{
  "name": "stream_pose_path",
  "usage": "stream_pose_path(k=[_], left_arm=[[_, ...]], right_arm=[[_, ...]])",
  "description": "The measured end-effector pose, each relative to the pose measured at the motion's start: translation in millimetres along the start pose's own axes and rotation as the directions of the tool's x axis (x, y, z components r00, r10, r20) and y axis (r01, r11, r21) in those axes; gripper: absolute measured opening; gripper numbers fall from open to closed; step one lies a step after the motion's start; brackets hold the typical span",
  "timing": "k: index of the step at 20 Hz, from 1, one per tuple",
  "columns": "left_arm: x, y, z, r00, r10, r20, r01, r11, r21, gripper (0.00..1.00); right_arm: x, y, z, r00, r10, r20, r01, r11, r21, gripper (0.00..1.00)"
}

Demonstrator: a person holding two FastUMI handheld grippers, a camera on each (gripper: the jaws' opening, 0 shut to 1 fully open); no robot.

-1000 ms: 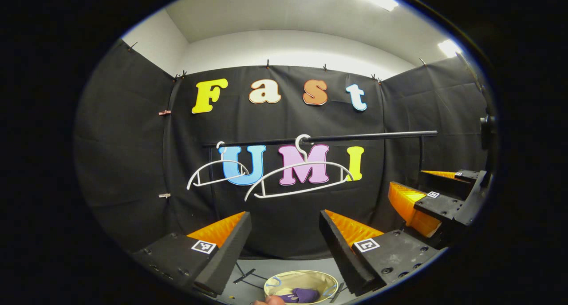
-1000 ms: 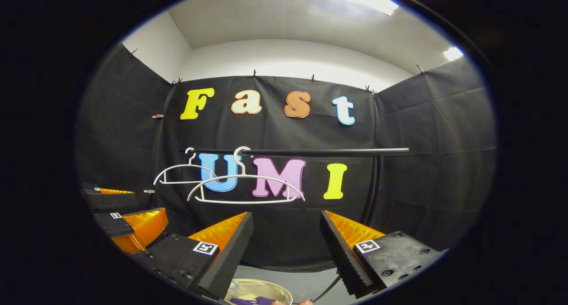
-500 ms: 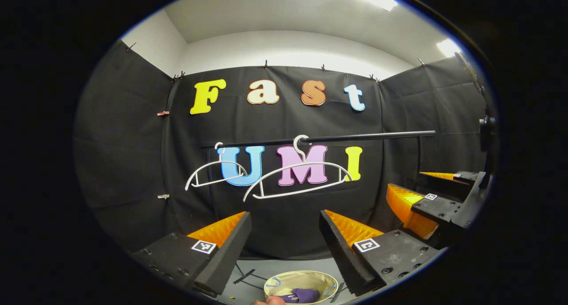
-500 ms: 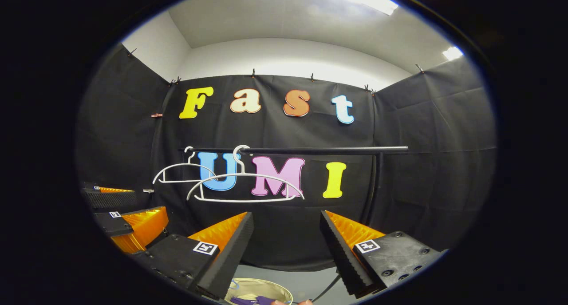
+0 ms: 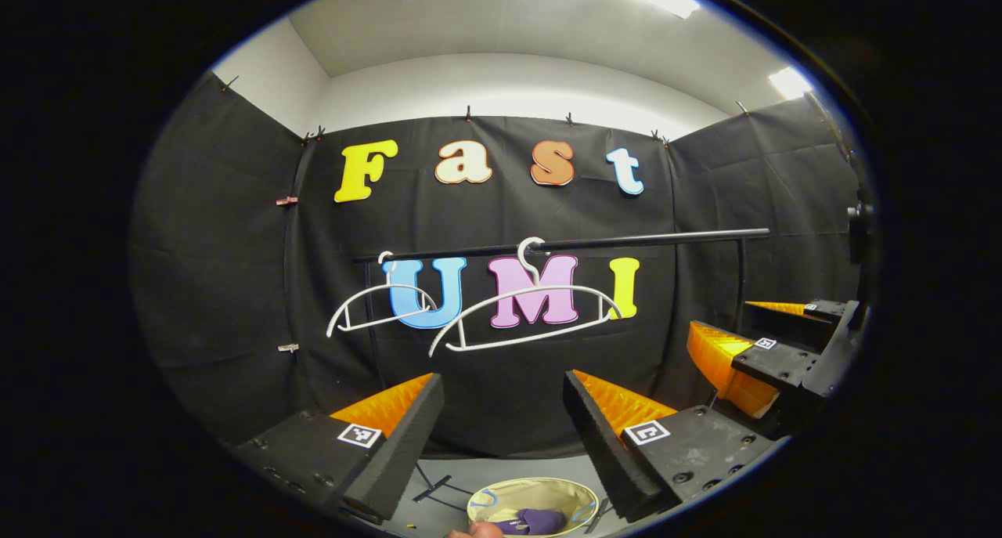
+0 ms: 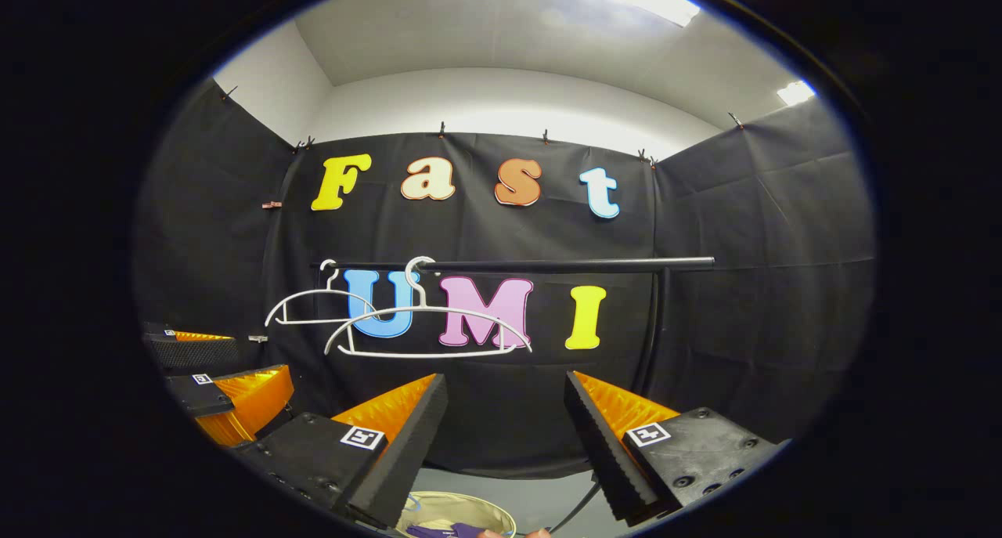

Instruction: Grasp the clothes on the hanger with both hands and then place them into the laundry hamper below.

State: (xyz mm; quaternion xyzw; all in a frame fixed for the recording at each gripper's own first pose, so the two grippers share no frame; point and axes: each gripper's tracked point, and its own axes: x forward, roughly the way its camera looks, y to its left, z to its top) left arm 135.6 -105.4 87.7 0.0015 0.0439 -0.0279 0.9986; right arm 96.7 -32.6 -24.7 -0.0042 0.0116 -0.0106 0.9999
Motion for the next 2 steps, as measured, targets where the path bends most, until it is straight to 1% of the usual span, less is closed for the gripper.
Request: stream_pose_path(k=[2], left_arm=[[1.3,-0.1,-1.2,1.000,0.000,-0.002,0.000,1.000,0.000,0.96]], right_arm=[[1.1,0.2,-0.6,1.000,0.001,-0.001,-0.001,1.000,-0.001,0.96]])
